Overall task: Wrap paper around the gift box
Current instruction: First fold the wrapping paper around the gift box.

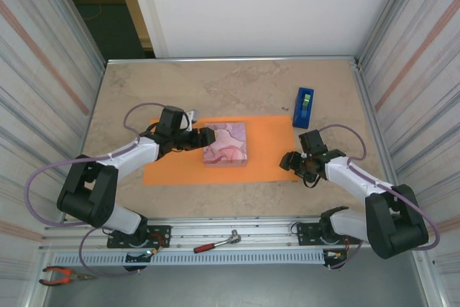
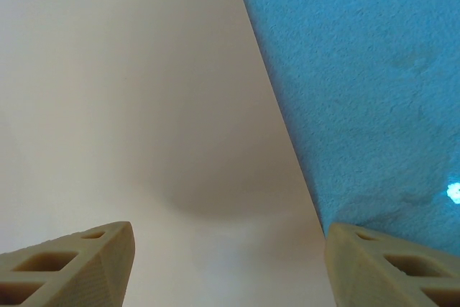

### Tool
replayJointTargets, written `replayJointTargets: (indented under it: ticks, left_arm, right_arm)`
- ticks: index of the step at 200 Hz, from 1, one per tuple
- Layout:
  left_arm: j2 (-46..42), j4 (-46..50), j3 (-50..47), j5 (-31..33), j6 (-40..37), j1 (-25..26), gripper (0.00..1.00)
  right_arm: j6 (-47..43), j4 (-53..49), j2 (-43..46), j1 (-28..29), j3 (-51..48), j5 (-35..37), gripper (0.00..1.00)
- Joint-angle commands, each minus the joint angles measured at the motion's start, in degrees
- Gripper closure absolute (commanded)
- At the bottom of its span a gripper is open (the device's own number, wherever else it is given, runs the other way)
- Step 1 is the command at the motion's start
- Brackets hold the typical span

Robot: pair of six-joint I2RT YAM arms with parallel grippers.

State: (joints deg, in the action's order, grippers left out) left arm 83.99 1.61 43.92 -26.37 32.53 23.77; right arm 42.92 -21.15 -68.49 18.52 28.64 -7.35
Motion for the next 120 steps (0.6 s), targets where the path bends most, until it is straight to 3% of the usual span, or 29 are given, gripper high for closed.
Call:
replayJointTargets:
  ticks: [1,120]
  left_arm:
    - [-1.9,1.5,1.1,0.6,-1.6,0.4,0.34]
    - [-3.7,3.7,3.7,0.8,-2.8,-1.9,0.33]
  right_arm:
    - [-0.1,12.4,-1.2,1.0,-1.6,-6.3,0.30]
    - [-2.6,25.2,-7.5,-0.9,3.3,-11.0,0.27]
